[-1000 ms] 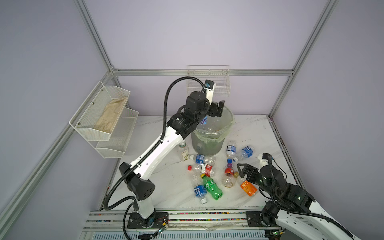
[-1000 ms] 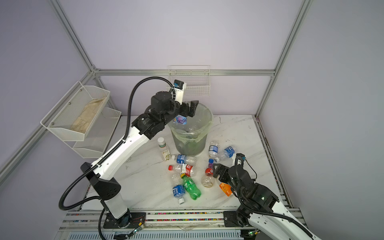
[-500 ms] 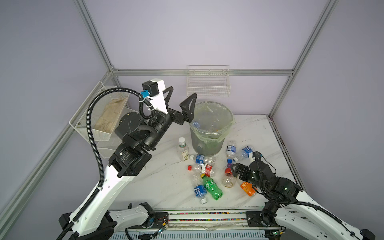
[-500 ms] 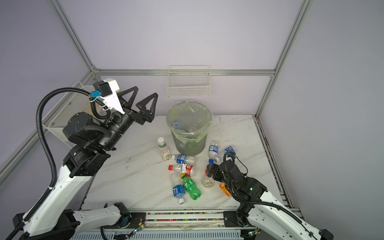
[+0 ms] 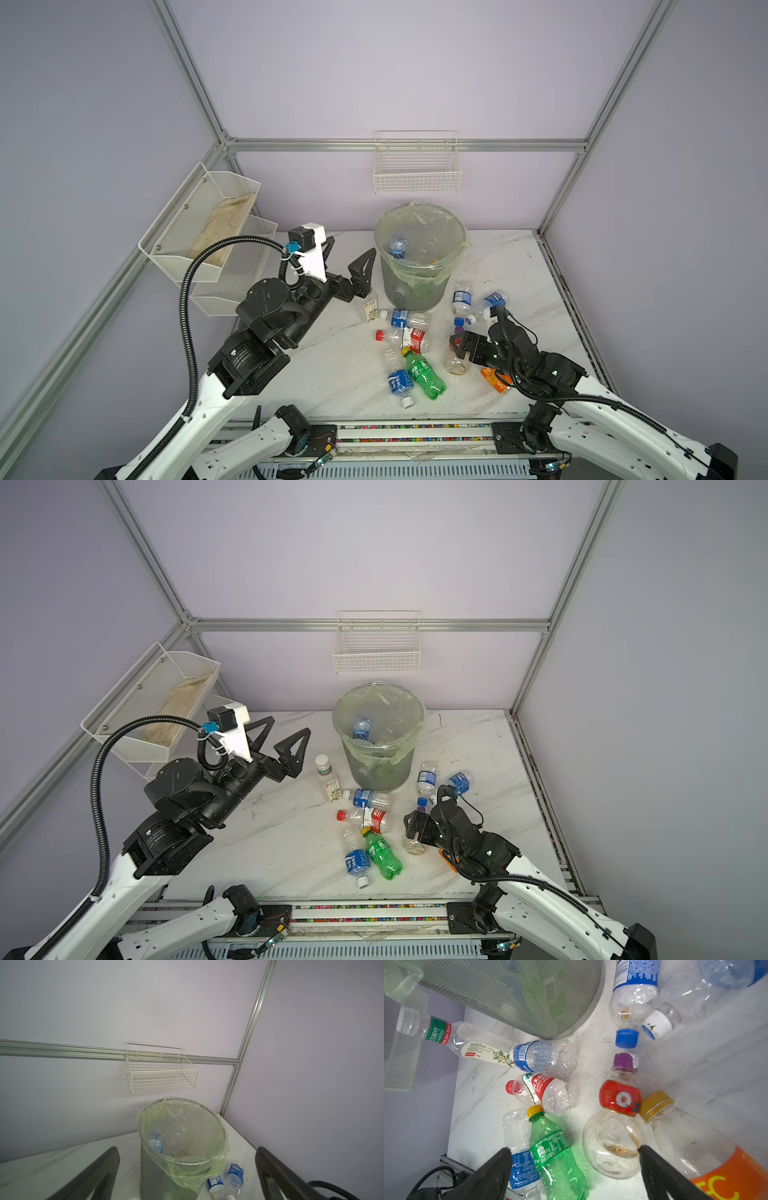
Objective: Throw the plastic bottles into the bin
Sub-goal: 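Withdraw the left gripper while the right gripper lowers onto the yellow-capped green bottle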
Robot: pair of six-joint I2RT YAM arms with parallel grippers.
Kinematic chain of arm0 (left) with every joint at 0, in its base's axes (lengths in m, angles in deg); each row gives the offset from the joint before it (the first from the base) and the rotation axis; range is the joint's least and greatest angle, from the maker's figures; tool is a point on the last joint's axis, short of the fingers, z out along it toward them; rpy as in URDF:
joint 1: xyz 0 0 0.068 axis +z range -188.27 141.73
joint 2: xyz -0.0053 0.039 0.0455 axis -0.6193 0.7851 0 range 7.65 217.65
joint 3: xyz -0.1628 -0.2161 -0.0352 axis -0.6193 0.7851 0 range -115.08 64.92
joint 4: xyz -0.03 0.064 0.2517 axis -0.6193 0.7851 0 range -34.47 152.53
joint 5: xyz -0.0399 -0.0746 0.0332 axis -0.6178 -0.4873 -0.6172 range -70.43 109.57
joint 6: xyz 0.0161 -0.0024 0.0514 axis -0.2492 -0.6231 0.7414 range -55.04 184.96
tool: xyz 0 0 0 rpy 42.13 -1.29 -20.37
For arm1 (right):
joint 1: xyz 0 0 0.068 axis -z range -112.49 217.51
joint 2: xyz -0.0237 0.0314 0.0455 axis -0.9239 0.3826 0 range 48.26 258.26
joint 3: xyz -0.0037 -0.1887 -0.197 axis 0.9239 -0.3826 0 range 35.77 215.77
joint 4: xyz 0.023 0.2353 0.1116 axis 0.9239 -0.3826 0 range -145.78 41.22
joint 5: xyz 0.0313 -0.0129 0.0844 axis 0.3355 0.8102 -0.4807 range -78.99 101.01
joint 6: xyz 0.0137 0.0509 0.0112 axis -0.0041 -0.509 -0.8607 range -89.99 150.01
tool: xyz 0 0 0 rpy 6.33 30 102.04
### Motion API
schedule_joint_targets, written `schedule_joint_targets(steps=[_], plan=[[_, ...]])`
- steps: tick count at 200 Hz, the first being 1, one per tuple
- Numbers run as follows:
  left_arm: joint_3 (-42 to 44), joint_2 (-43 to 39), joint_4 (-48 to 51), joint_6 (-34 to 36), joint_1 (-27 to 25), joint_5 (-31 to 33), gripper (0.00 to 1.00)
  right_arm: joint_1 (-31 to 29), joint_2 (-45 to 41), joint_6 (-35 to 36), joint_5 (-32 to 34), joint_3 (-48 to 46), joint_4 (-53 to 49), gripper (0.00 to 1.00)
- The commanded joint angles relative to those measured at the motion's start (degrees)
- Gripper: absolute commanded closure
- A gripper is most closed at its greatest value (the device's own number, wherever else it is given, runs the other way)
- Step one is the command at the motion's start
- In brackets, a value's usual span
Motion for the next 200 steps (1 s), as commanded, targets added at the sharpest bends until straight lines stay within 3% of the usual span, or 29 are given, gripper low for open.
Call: schedule_joint_targets(steps=[1, 105, 200], plan=[[4.7, -2.8, 0.9, -2.5, -0.3, 2.1, 0.00, 0.0, 0.1, 0.7, -2.1, -1.1, 3.8, 0.03], [19.5, -13.9, 10.3, -12.3, -0.3, 3.4, 0.00, -4.8, 4.9, 0.3, -3.3, -2.8, 9.1, 0.10], [28.1, -22.5, 17.8, -22.5, -0.3, 2.3, 0.00, -21.9, 26.4, -2.0, 6.4, 5.5, 11.6, 0.11]])
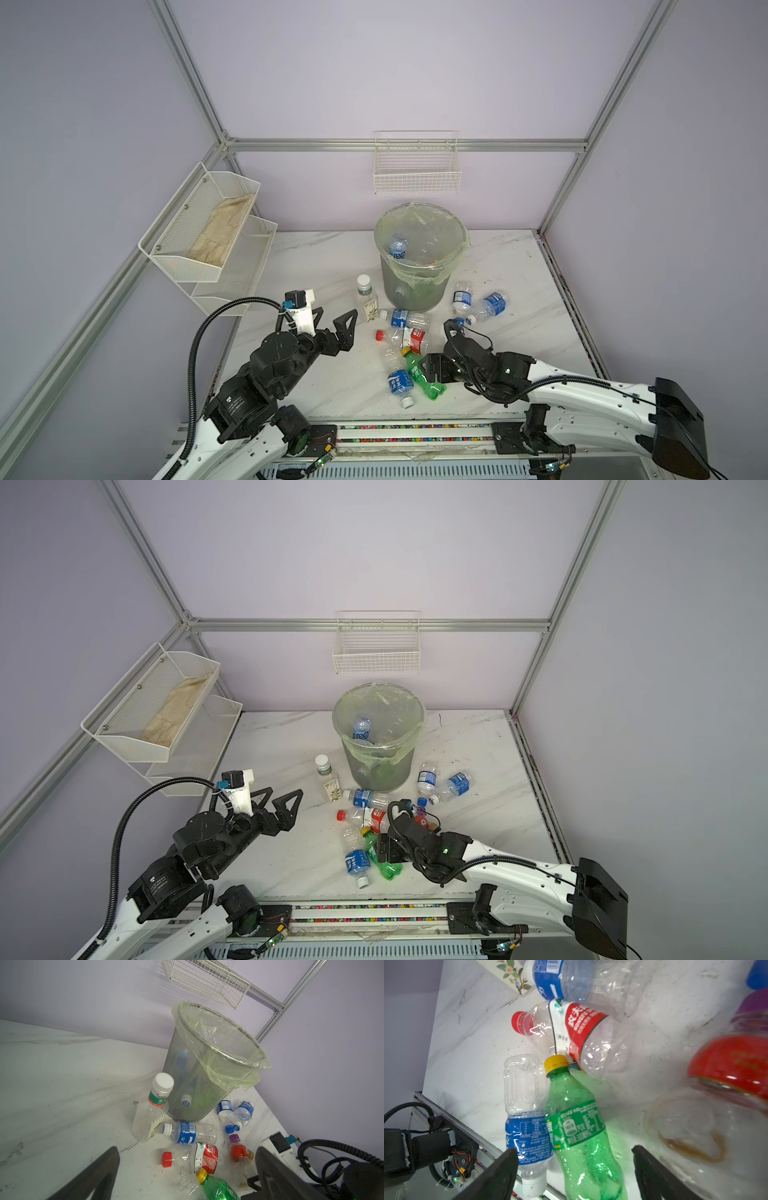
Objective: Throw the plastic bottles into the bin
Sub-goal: 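Withdraw the left gripper while the right gripper lowers onto the yellow-capped green bottle, then close the right gripper on the yellow-capped green bottle and lift it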
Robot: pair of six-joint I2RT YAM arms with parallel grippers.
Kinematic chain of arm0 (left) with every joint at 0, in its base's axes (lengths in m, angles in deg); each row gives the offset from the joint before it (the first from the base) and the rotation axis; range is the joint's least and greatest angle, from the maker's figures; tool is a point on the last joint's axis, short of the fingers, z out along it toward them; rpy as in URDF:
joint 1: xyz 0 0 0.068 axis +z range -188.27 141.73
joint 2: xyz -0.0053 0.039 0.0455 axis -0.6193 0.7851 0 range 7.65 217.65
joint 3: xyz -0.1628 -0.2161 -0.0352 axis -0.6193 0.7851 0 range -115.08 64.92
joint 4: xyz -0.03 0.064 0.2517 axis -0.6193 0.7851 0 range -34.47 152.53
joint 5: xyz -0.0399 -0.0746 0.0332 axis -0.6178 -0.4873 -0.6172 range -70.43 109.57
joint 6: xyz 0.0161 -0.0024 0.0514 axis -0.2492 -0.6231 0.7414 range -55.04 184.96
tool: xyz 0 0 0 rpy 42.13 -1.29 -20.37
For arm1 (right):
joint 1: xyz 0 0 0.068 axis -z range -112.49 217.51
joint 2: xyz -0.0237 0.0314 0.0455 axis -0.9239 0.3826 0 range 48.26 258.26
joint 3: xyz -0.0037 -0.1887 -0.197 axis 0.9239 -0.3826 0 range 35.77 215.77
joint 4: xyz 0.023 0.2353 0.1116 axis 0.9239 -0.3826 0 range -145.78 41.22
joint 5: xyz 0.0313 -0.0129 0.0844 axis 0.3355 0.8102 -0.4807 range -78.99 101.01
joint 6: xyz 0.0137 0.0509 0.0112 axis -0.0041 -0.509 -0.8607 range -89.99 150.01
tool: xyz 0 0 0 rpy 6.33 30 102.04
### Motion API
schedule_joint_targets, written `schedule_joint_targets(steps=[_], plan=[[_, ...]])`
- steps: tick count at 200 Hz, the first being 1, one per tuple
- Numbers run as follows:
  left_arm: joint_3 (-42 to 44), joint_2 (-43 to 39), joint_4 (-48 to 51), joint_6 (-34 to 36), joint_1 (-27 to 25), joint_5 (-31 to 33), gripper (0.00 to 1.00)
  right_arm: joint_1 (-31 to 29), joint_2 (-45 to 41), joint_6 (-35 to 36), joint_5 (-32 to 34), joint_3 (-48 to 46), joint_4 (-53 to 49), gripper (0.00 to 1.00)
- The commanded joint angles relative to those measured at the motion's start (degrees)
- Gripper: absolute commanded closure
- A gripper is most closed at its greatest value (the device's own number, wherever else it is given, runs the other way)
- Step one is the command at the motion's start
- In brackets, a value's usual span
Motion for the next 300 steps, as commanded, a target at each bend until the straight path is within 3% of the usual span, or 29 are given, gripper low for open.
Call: schedule_joint_targets(steps=[1, 64, 119, 150, 212, 269, 300], plan=[[3.8, -2.4, 1.8, -4.3, -0.3, -0.3, 0.00, -2.7, 4.8, -1.8, 4.0, 2.4, 1.2, 0.11], [7.4, -7.3, 6.8, -8.6, -0.3, -1.3, 0.00, -5.2, 13.7, -3.8, 9.2, 7.3, -3.4, 0.13], [9.1, -8.4, 8.3, -10.4, -0.3, -2.8, 0.00, -5.5, 16.8, -4.4, 9.1, 6.4, -2.7, 0.31], [9.6, -8.2, 8.3, -11.3, -0.2, -3.3, 0.00, -5.7, 18.4, -4.4, 9.7, 7.0, -3.7, 0.34], [10.1, -7.2, 8.3, -12.2, -0.2, -4.4, 0.00, -5.9, 21.0, -3.5, 8.0, 7.1, -1.9, 0.34], [9.9, -6.9, 8.2, -12.1, -0.3, -4.2, 0.00, -6.4, 23.3, -2.9, 8.8, 9.5, -4.5, 0.28], [9.9, -7.0, 8.3, -11.8, -0.3, -4.1, 0.00, -6.6, 23.8, -2.9, 8.9, 9.9, -4.2, 0.42]])
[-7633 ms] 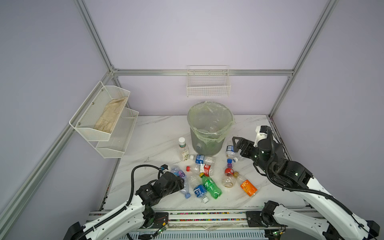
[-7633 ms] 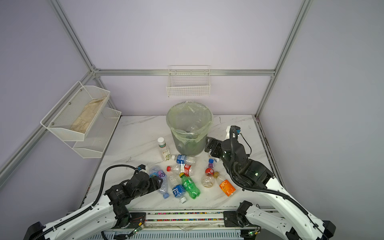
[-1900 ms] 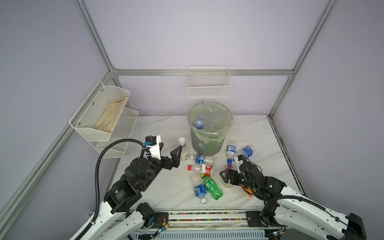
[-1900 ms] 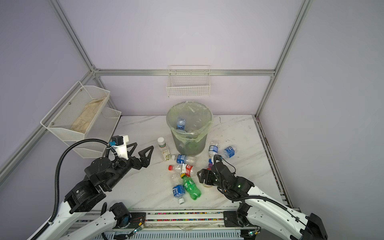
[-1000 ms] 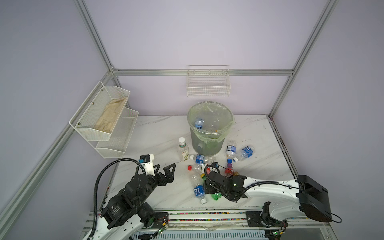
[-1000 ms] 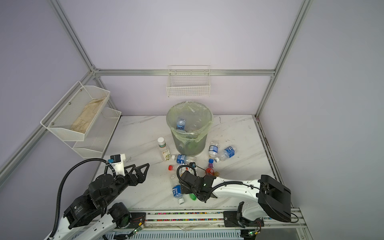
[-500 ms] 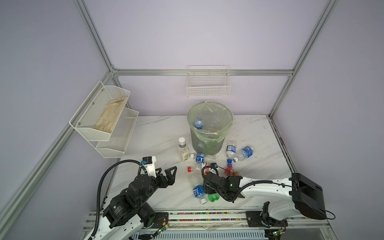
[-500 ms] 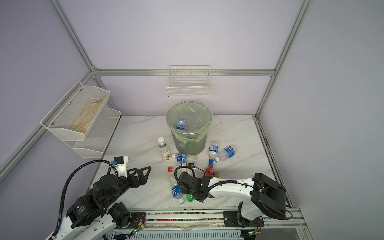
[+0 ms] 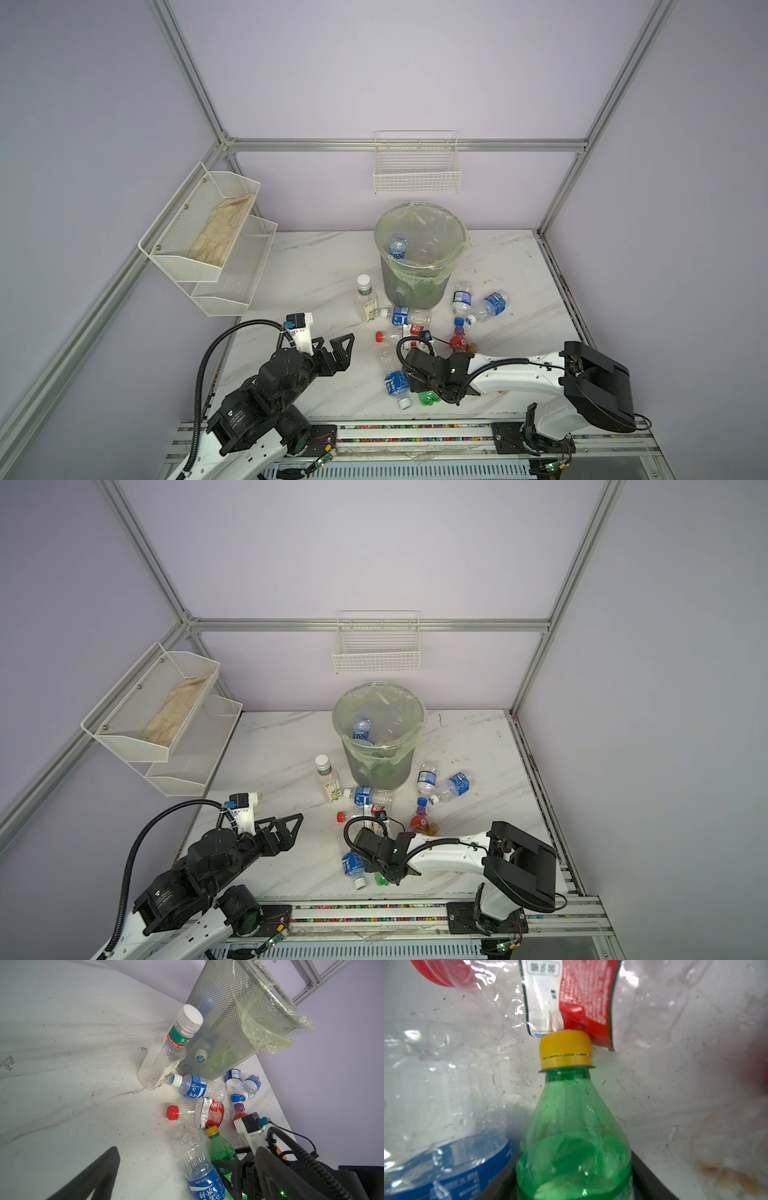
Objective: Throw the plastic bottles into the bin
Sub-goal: 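Close the right gripper on the yellow-capped green bottle and lift it, then carry the green bottle with the right gripper over the bin and release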
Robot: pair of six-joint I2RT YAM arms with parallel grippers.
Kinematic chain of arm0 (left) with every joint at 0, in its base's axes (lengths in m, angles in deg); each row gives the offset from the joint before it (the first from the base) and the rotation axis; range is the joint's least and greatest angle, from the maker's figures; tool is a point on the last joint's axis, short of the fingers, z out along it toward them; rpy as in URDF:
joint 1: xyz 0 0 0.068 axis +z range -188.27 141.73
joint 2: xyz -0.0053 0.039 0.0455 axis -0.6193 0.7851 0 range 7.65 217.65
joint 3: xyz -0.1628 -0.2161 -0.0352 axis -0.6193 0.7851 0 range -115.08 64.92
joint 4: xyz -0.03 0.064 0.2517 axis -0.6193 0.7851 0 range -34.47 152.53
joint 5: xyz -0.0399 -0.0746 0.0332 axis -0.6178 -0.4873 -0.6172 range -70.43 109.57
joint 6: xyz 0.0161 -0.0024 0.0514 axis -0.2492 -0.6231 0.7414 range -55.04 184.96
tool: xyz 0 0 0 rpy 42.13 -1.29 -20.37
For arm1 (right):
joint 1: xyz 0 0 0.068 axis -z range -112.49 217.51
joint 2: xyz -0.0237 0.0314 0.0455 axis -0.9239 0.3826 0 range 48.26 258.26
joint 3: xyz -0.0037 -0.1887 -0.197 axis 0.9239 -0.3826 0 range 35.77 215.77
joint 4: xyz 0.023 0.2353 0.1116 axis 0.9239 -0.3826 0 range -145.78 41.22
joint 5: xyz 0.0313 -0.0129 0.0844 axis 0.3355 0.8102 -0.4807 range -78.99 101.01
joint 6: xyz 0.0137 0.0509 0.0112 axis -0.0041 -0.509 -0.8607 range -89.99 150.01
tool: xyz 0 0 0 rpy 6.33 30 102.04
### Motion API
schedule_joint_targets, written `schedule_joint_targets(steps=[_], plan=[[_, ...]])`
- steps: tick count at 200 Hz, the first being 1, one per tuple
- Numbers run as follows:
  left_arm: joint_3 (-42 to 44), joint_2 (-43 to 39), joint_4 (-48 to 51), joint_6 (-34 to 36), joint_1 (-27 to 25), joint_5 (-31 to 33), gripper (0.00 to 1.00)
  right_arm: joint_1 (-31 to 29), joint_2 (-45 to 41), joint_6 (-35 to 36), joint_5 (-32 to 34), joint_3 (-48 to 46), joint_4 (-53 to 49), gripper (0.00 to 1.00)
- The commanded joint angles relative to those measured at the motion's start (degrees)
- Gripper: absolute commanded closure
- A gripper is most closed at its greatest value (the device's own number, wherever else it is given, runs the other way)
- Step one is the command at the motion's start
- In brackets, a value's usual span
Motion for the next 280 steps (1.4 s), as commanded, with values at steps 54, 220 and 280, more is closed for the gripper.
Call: schedule_joint_targets(steps=[54, 220, 280], plan=[[2.1, 0.2, -1.2, 0.1, -0.3, -0.4, 0.00, -1.0, -2.1, 0.6, 1.4, 3.4, -2.9, 0.58], [4.8, -0.6, -1.2, -2.3, -0.3, -2.0, 0.00, -1.8, -48.0, 6.5, 11.5, 1.1, 0.5, 0.68], [4.7, 0.0, -1.3, -2.5, -0.3, -2.8, 0.01, -1.8, -51.9, 11.8, 19.9, 9.8, -5.1, 0.67]])
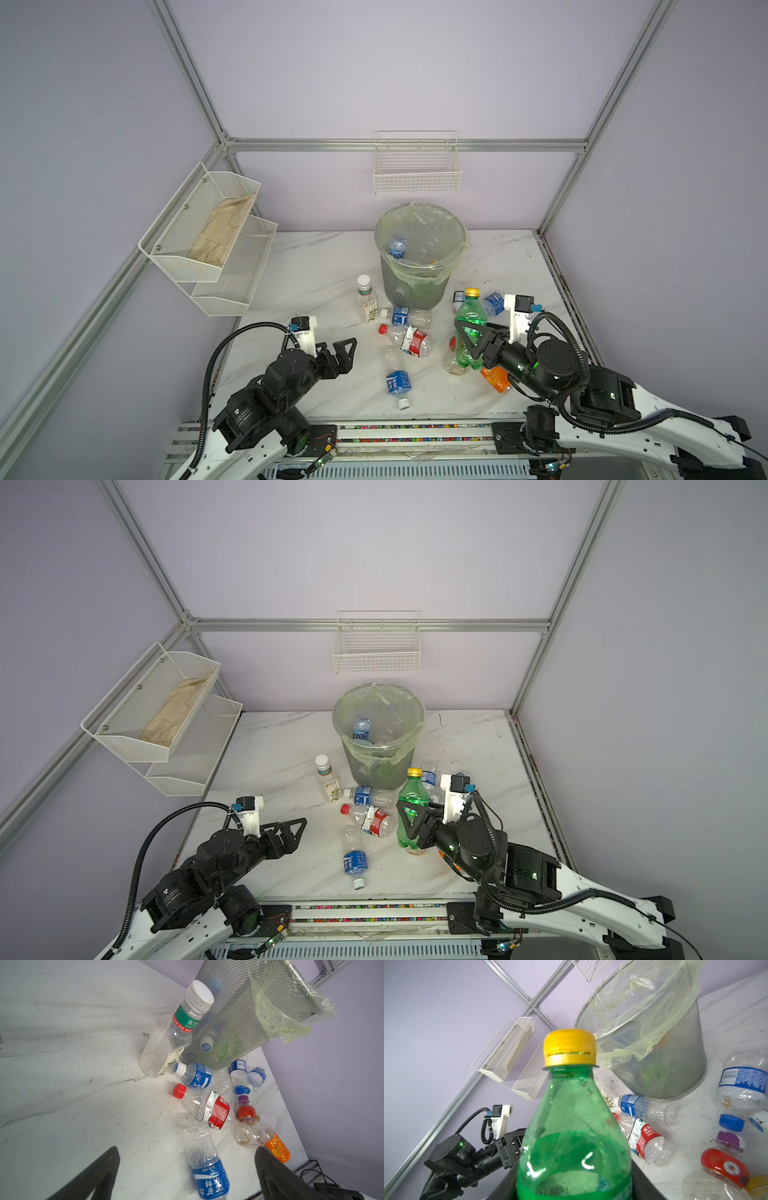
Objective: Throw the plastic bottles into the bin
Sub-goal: 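Carry the green bottle with the right gripper over the bin and release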
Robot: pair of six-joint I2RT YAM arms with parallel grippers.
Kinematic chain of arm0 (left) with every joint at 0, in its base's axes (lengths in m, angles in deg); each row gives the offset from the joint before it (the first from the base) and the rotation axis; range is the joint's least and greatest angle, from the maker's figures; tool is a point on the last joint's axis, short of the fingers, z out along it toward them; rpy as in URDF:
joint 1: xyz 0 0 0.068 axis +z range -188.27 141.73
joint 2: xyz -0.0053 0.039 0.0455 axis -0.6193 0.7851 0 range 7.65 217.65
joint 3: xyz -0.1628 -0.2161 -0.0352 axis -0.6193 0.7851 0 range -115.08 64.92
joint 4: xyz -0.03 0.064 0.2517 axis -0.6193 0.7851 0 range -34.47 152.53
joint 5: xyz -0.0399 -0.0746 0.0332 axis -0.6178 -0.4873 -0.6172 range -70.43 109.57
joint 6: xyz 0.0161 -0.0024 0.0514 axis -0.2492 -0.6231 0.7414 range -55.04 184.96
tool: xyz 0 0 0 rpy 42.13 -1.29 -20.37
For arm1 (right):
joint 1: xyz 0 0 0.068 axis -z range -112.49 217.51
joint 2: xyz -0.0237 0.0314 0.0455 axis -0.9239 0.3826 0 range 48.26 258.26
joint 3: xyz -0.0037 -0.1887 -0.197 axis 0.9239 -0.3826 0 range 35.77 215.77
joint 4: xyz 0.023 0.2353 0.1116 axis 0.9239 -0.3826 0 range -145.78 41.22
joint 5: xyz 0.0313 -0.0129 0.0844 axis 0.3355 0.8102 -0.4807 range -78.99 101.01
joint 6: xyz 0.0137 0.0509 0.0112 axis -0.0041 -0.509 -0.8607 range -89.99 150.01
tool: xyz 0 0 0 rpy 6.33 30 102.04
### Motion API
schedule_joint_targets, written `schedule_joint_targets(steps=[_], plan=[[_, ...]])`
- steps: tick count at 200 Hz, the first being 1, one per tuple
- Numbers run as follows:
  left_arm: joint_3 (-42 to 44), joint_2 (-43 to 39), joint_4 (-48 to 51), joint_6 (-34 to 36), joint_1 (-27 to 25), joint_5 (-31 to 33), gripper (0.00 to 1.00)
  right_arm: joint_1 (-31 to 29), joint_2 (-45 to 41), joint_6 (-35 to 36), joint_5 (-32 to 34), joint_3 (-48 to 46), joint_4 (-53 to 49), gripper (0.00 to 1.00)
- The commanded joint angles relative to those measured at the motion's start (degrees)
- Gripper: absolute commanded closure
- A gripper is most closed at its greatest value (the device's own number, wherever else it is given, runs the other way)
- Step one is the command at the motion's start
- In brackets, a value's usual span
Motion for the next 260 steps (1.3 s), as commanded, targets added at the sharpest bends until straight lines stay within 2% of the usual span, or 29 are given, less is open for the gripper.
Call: schedule_joint_targets(steps=[1, 17, 38, 52, 106, 154, 220, 260], plan=[[1.9, 0.2, -1.4, -0.4, -0.3, -1.3, 0.01, -0.4, 1.4, 4.2, 6.2, 5.7, -3.3, 0.67], [1.8, 0.8, -1.5, -0.7, -0.3, -1.7, 0.01, -0.4, 4.3, 6.7, 10.2, 11.6, -6.2, 0.67], [1.6, 1.4, -1.5, -0.7, -0.3, -2.0, 0.01, -0.4, 8.9, 6.6, 17.3, 19.8, -11.9, 0.67], [1.6, 1.4, -1.5, -0.7, -0.3, -2.0, 0.01, -0.4, 10.7, 8.8, 20.5, 23.6, -11.9, 0.66], [1.7, 1.6, -1.5, -0.7, -0.3, -2.2, 0.01, -0.4, 17.3, 17.7, 26.7, 34.8, -8.2, 0.63], [1.5, 1.8, -1.5, -0.7, -0.3, -2.3, 0.01, -0.4, 27.9, 25.7, 30.8, 46.2, -7.5, 0.61], [1.4, 1.6, -1.5, -0.1, -0.3, -2.5, 0.01, 0.6, 41.4, 34.3, 30.7, 62.4, -7.5, 0.62], [1.2, 1.7, -1.5, 0.4, -0.3, -2.4, 0.01, 5.1, 46.7, 36.0, 25.4, 66.7, -7.4, 0.63]])
